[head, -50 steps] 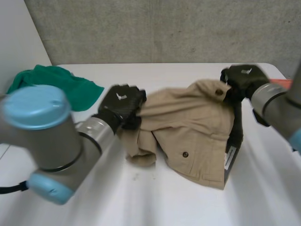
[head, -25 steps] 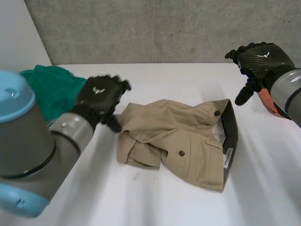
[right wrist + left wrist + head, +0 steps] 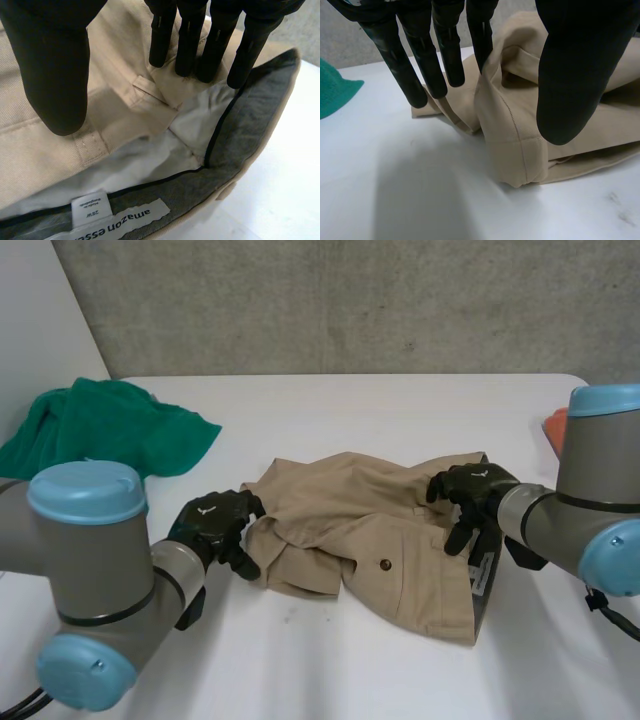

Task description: Fold the laundry.

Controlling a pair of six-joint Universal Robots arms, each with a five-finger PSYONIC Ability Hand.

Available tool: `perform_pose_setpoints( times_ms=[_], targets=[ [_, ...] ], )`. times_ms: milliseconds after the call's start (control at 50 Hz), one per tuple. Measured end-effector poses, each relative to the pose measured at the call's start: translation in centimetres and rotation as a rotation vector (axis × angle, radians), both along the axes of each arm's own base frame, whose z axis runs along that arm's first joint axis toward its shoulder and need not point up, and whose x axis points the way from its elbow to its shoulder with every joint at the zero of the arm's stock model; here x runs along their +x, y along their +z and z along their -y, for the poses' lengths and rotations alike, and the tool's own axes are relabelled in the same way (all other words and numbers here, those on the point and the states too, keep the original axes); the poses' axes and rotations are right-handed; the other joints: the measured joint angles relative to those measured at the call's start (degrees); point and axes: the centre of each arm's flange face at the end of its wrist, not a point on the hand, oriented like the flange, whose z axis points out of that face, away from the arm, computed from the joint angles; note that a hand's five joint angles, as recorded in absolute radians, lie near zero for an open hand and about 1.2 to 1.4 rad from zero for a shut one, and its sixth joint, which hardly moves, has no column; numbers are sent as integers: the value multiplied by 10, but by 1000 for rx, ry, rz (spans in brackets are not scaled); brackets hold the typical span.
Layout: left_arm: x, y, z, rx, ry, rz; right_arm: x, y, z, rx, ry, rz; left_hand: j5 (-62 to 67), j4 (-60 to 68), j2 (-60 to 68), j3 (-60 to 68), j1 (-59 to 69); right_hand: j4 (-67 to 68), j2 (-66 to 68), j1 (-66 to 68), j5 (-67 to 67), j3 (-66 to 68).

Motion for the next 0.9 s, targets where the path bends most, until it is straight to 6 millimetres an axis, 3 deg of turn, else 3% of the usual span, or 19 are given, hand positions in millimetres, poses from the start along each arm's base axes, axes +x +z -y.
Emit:
perform_pose_setpoints(
  times_ms=[200, 280, 320, 380, 520, 560, 580, 600, 660, 740, 820, 900],
  targets=[
    [-10, -18, 16, 18, -5, 17, 9, -23, 12, 40, 2, 35, 280, 285, 286, 285, 269, 25, 35, 27, 22, 29],
    [-13, -17, 20, 5, -7, 20, 13, -23, 9, 43, 21, 40, 344, 359, 358, 353, 315, 294, 285, 276, 282, 285],
    [-14, -14, 22, -7, -8, 18, 15, -21, 8, 35, 30, 42, 344, 360, 359, 354, 315, 367, 372, 335, 347, 364],
    [-16, -2, 25, -39, -7, 8, 17, -9, 8, 9, 39, 45, 344, 360, 359, 354, 315, 386, 384, 335, 349, 378],
    [-13, 65, 22, -202, -24, -14, 11, 59, 0, -151, 60, 41, 344, 360, 361, 358, 316, 388, 384, 335, 349, 378],
    [-7, 101, 17, -307, -35, -1, 4, 97, -9, -260, 75, 5, 344, 360, 361, 358, 316, 388, 384, 335, 349, 380],
    [-7, 101, 17, -307, -35, -1, 4, 97, -9, -260, 75, 5, 344, 360, 361, 358, 316, 388, 384, 335, 349, 380],
    [-3, 127, 12, -390, -43, 18, -3, 124, -17, -345, 81, -35, 344, 360, 361, 358, 316, 388, 384, 335, 349, 381],
    [4, 164, 2, -518, -53, 55, -16, 165, -33, -481, 72, -102, 345, 360, 361, 358, 316, 388, 385, 335, 349, 381],
    [10, 198, -10, -642, -67, 106, -30, 206, -56, -615, 47, -168, 352, 361, 361, 362, 318, 389, 385, 335, 349, 381],
    [12, 212, -17, -696, -90, 160, -37, 221, -73, -657, 45, -217, 353, 361, 363, 362, 318, 389, 385, 335, 349, 381],
    [9, 204, -12, -677, -121, 213, -36, 209, -73, -613, 75, -279, 353, 363, 363, 362, 318, 389, 385, 335, 353, 385]
  ],
)
